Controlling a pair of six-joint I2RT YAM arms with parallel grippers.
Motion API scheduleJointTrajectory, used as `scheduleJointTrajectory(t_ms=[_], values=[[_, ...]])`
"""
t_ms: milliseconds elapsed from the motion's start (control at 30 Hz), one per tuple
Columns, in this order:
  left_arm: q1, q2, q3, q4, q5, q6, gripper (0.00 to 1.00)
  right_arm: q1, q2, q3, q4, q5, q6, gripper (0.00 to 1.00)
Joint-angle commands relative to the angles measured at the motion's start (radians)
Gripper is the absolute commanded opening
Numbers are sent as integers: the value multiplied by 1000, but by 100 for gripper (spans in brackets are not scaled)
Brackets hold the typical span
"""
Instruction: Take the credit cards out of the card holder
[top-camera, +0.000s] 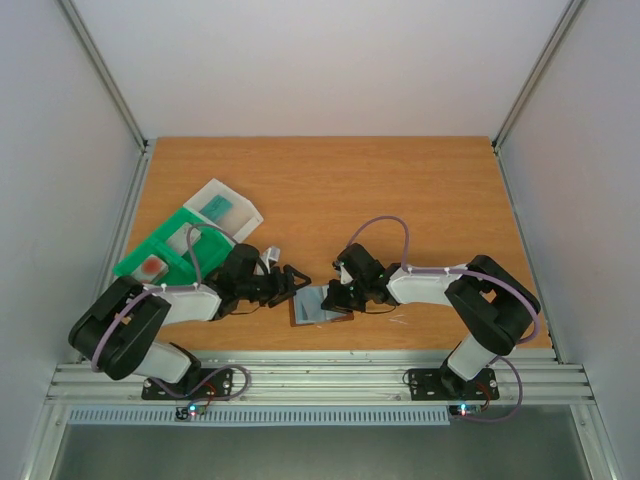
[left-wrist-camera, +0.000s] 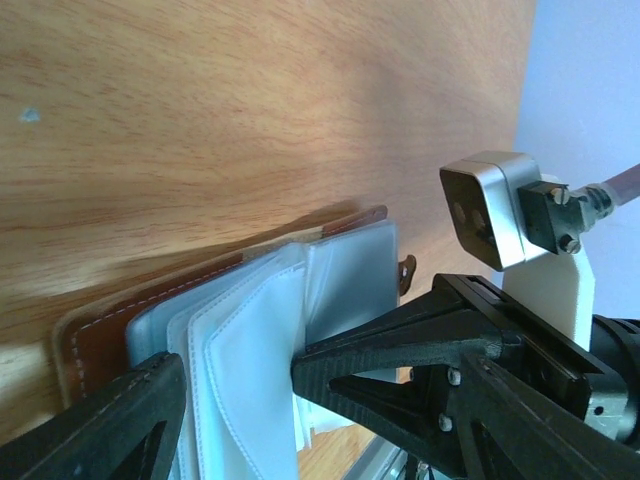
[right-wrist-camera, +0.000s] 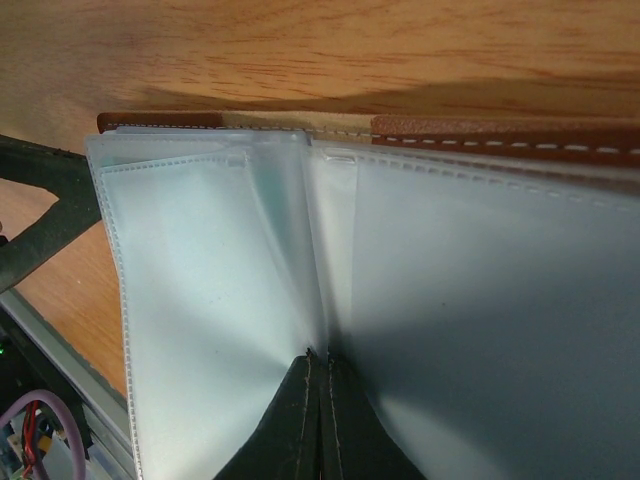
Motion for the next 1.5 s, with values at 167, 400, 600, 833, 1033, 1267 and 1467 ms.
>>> scheduleJointTrajectory(t_ms=[167, 400, 600, 833, 1033, 1267, 1467], values=[[-5, -3, -10, 109, 34, -26, 70, 9, 32, -11, -21, 10, 4, 2], [-5, 10, -12, 131, 47, -32, 66, 8, 34, -9, -20, 4, 3, 2], [-11, 0, -5, 147, 63, -51, 57, 7, 31, -12, 7, -15, 10, 2], [-29, 1, -1, 134, 50, -47, 41, 6, 24, -35, 65, -46, 30, 3], [-51, 9, 17, 121, 46, -44, 32, 7, 20, -46, 118, -77, 46, 7], [-79, 12, 43, 81, 26, -31, 30, 7, -7, -55, 107, -58, 39, 12], [-87, 14, 48, 75, 19, -30, 33, 8, -53, -65, 84, -26, 28, 17]])
